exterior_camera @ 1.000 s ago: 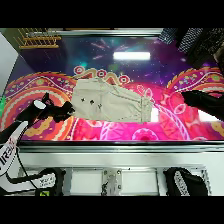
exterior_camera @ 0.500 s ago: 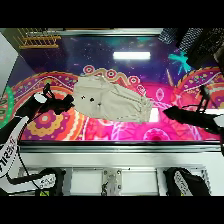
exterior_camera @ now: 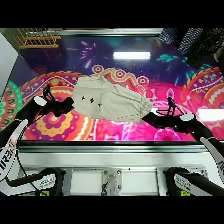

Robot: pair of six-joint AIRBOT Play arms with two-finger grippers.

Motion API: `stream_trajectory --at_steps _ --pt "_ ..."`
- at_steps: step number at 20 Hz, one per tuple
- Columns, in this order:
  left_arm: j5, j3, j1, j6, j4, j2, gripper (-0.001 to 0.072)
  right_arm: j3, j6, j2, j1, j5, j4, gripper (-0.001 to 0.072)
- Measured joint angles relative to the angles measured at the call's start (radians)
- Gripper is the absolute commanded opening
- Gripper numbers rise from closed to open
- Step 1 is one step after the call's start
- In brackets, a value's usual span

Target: Fold the clothes and pants, and hang the long-sleeved shirts on hangers.

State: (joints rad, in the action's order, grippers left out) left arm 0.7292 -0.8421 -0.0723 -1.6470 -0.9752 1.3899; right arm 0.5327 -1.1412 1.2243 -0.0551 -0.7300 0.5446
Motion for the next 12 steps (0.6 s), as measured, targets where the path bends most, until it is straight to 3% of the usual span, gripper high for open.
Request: stream_trajectory --at_steps 12 --pt "0.000 0.002 -0.001 0.003 0.000 0.000 0.0003 0.010 0.042 0.004 0.029 0.134 -0.086 0.0442"
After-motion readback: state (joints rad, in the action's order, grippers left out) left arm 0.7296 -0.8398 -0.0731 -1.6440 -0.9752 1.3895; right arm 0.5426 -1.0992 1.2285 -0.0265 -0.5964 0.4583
